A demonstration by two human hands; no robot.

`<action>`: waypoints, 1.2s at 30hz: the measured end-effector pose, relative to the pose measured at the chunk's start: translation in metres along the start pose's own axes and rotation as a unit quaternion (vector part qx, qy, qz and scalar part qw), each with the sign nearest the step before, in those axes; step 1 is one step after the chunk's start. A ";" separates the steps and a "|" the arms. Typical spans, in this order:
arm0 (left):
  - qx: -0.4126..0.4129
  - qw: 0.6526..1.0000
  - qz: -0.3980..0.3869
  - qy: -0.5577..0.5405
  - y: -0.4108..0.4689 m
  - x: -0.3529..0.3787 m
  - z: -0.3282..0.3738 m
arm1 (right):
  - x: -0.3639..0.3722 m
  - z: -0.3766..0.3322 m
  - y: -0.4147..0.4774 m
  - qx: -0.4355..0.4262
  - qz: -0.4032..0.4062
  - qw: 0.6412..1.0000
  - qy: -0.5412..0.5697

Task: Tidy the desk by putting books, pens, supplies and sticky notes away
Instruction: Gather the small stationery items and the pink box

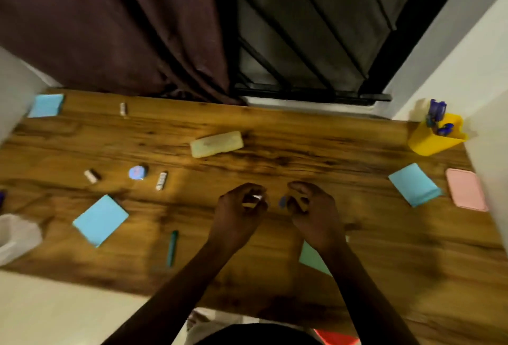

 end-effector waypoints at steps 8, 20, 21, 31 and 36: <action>-0.053 0.995 0.082 -0.035 -0.061 -0.133 -0.103 | 0.128 -0.093 -0.036 -0.064 -0.020 0.997 -0.030; -0.110 0.956 0.268 -0.046 -0.142 -0.297 -0.217 | 0.304 -0.170 -0.069 -0.114 -0.142 0.983 0.026; -0.116 0.948 0.294 -0.046 -0.149 -0.310 -0.229 | 0.320 -0.175 -0.069 -0.119 -0.161 0.979 0.031; -0.190 0.885 0.425 -0.004 -0.183 -0.394 -0.308 | 0.442 -0.226 -0.059 -0.145 -0.224 0.963 0.044; -0.241 0.894 0.372 -0.061 -0.171 -0.394 -0.321 | 0.483 -0.240 -0.066 -0.110 -0.272 0.955 0.037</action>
Point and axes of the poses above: each hand's wrist, its own y-axis towards the middle knuckle, its own x-axis out of the palm, z = x × y, the point moved 5 cm from there along y, towards the middle knuckle, and after that the axes turned 10 degrees about y, right-handed, at the moved point
